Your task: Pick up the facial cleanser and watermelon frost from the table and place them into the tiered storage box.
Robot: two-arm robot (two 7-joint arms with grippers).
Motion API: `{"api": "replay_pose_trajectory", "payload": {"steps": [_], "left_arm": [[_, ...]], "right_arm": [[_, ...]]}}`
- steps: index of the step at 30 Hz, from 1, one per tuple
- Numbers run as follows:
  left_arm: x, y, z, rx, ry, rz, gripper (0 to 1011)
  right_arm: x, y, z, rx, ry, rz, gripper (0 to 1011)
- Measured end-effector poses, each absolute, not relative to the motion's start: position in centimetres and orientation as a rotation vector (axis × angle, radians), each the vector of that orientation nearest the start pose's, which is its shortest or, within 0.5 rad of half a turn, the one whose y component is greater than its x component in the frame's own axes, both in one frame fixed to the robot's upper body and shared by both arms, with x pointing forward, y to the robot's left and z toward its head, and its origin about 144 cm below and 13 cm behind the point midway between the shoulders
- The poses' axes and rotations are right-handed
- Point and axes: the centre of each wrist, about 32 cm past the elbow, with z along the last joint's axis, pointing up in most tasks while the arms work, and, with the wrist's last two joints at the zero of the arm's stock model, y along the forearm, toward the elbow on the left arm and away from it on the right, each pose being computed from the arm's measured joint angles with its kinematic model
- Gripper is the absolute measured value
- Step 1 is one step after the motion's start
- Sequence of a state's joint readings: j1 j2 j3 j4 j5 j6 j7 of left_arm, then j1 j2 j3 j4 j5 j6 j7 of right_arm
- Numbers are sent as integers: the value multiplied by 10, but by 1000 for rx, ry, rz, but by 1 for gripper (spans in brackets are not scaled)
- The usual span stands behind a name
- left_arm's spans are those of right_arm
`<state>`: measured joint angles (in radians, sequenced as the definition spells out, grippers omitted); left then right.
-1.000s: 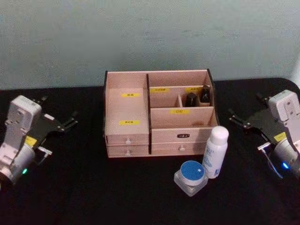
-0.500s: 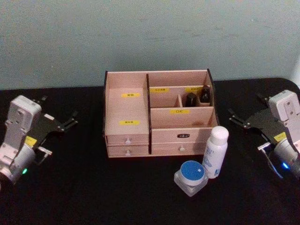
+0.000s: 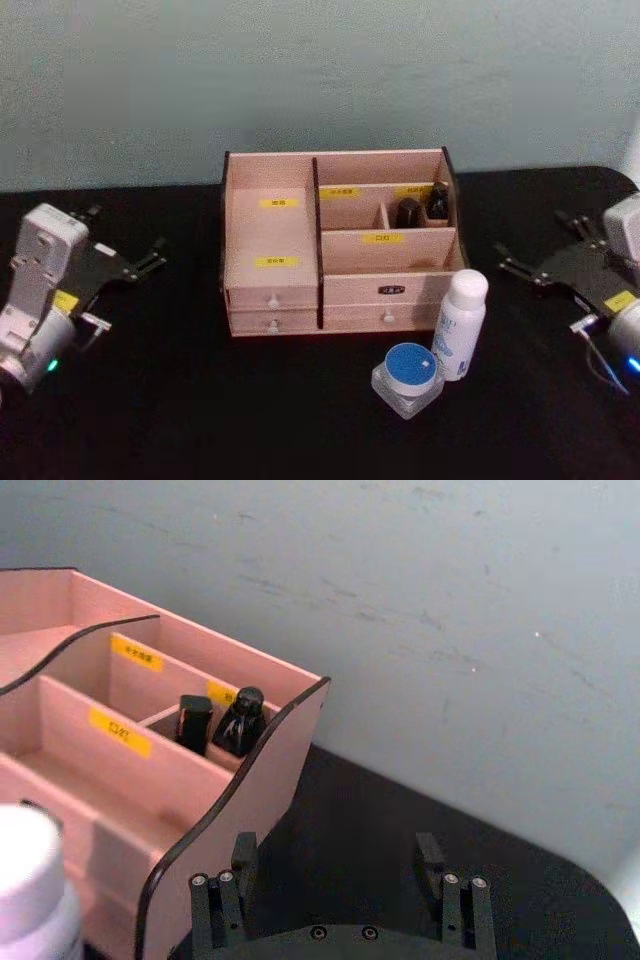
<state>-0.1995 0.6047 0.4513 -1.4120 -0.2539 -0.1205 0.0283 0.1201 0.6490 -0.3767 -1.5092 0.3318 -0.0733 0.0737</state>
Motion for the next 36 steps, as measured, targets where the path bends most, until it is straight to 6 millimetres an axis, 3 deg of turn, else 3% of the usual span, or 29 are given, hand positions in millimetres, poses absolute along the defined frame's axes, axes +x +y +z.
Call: {"api": "replay_pose_trajectory", "payload": {"steps": [11, 19, 26, 36], "left_arm": [[489, 310, 1140, 304, -285, 1248, 1001], [489, 310, 1140, 304, -285, 1248, 1001], [489, 310, 1140, 304, -285, 1248, 1001], [489, 310, 1140, 304, -285, 1248, 1001]], "right_arm": [[439, -352, 1167, -289, -149, -1075, 1000], [421, -365, 1172, -289, -93, -889, 1000], [418, -364, 1172, -282, -64, -778, 1000], [426, -345, 1167, -252, -11, -739, 1000]]}}
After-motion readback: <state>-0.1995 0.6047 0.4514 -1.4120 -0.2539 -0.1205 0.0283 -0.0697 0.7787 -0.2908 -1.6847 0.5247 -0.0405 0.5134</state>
